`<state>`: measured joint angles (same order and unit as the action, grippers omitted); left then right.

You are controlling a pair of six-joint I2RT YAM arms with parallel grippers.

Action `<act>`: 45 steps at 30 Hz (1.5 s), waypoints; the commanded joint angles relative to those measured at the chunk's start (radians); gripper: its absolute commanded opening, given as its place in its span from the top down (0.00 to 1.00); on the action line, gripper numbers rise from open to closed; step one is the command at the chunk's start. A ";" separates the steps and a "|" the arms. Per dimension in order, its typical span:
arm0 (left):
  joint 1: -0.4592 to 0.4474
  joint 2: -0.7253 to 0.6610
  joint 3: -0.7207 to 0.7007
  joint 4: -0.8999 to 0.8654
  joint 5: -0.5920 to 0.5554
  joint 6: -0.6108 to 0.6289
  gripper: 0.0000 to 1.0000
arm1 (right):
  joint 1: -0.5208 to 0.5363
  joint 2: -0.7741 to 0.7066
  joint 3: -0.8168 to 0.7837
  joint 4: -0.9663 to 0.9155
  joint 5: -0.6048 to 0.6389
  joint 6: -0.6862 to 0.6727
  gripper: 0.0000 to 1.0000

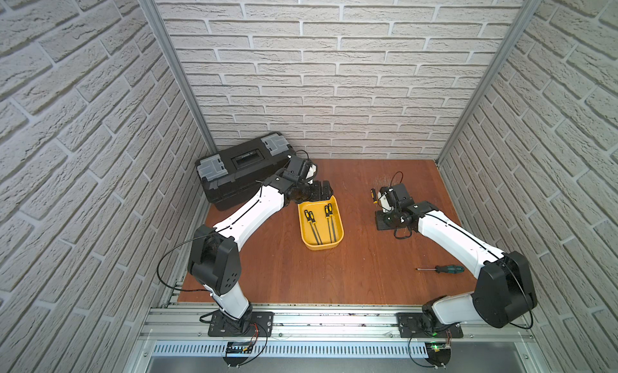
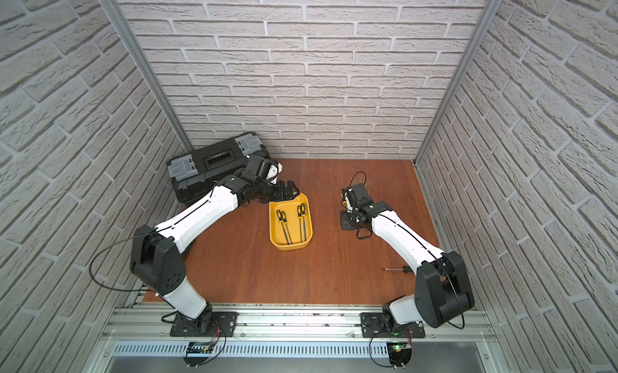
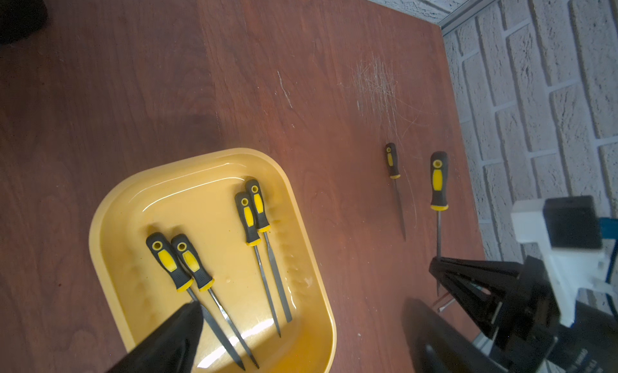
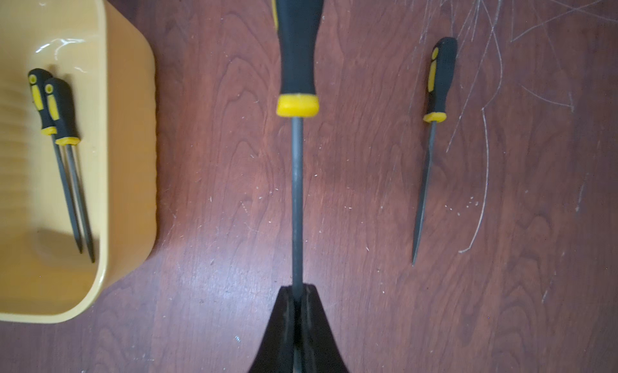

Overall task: Take the file tool out of the storage box
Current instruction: Place the file tool at the center of the board.

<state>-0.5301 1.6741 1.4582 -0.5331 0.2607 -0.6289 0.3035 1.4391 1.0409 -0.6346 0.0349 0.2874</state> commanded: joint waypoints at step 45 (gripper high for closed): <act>-0.034 0.015 0.003 0.012 0.033 0.044 0.02 | -0.158 0.344 0.094 0.070 -0.007 -0.079 0.97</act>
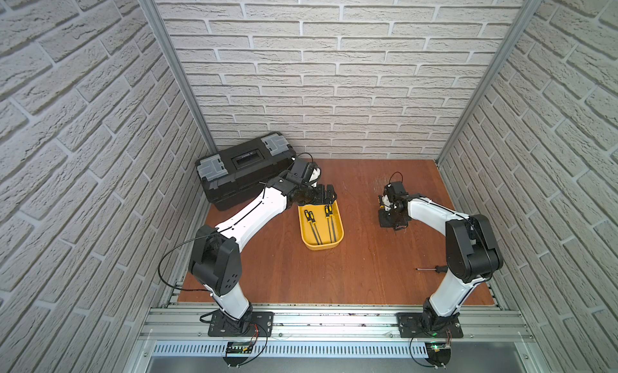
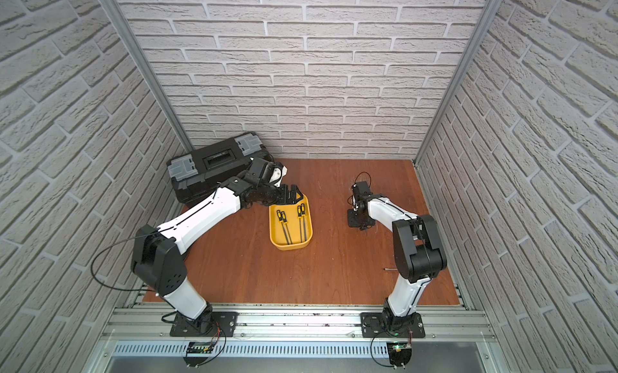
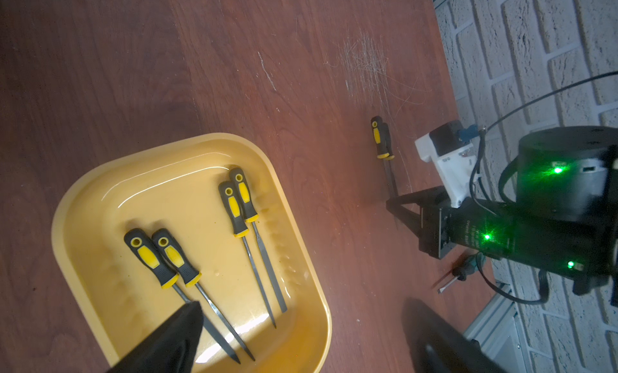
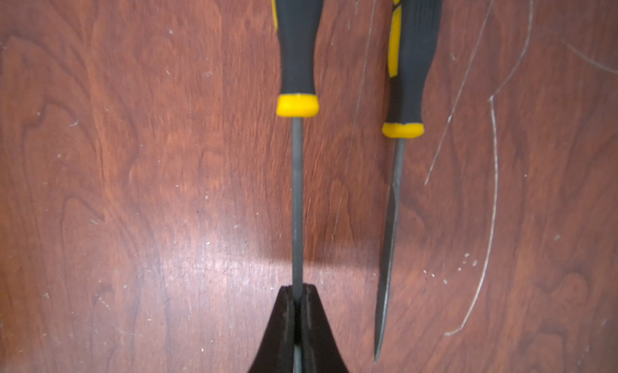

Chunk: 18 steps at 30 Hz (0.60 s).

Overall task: Take the file tool out of the storage box
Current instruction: Place the file tool at the center of the board.

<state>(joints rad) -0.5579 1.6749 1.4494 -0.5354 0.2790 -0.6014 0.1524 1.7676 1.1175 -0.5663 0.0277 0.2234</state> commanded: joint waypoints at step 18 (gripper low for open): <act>-0.009 0.019 0.003 0.018 0.008 0.011 0.02 | -0.007 0.027 -0.025 0.017 0.015 -0.004 0.97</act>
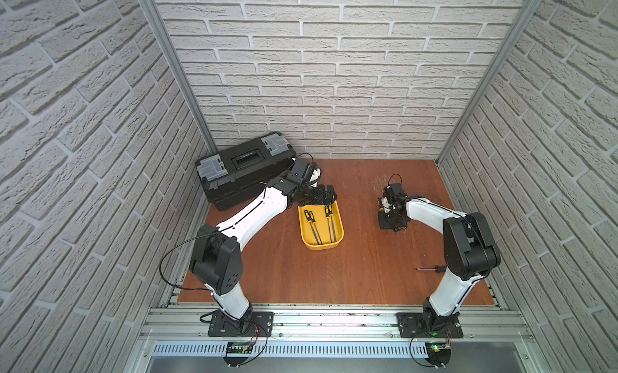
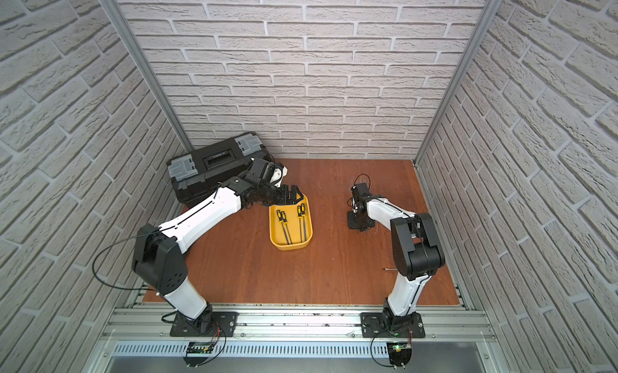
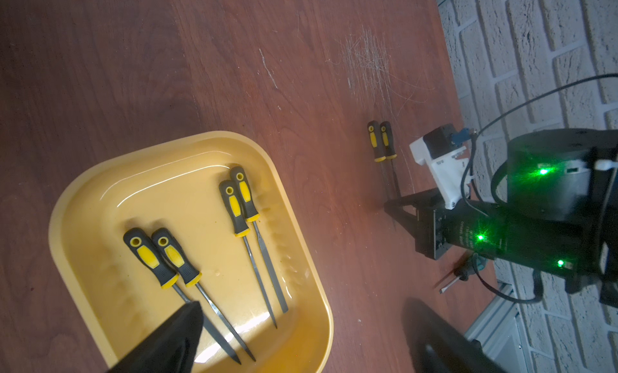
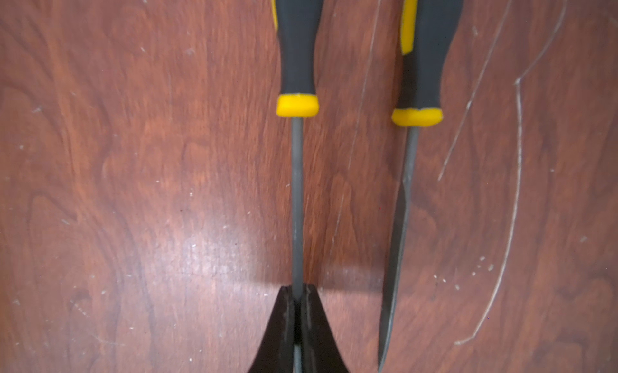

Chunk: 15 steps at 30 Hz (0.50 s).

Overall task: Take the file tool out of the storage box
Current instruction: Place the file tool at the center of the board.

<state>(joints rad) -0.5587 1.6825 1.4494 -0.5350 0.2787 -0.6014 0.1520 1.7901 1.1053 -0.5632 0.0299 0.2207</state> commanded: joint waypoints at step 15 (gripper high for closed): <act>-0.011 0.014 0.002 0.018 0.005 0.002 0.01 | -0.006 0.010 -0.016 0.003 0.015 0.007 0.90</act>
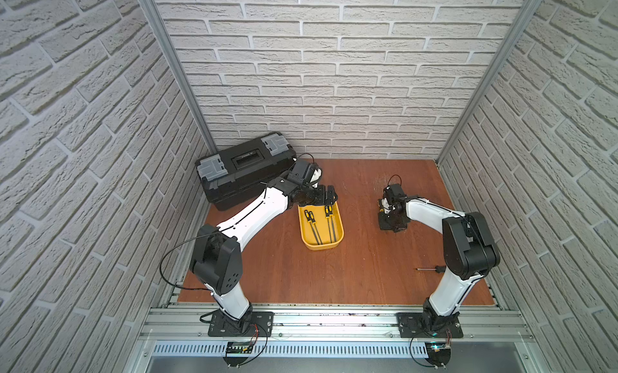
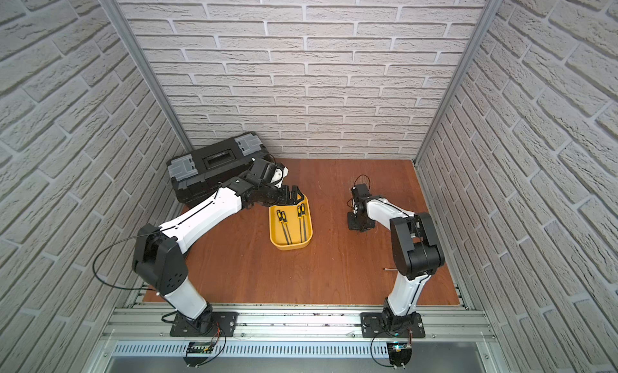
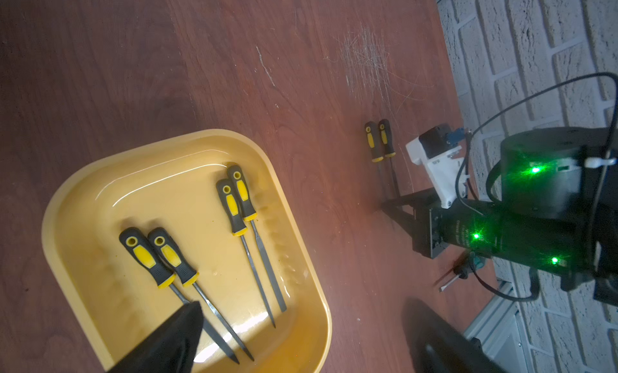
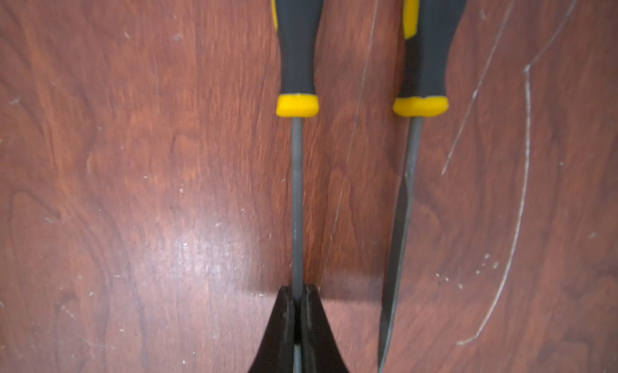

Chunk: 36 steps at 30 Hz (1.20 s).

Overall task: Take the file tool out of the storage box
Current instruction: Place the file tool at the center of the board.

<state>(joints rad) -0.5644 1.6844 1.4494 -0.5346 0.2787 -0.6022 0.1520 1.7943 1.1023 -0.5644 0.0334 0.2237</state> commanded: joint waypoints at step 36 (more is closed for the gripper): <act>-0.064 0.314 0.222 -0.226 -0.277 -0.035 0.30 | 0.015 -0.486 -0.123 0.044 -0.266 0.020 0.29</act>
<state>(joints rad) -0.6216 1.9690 1.6379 -0.7116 0.0475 -0.6239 0.1589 1.3514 1.0016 -0.5674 -0.1547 0.2298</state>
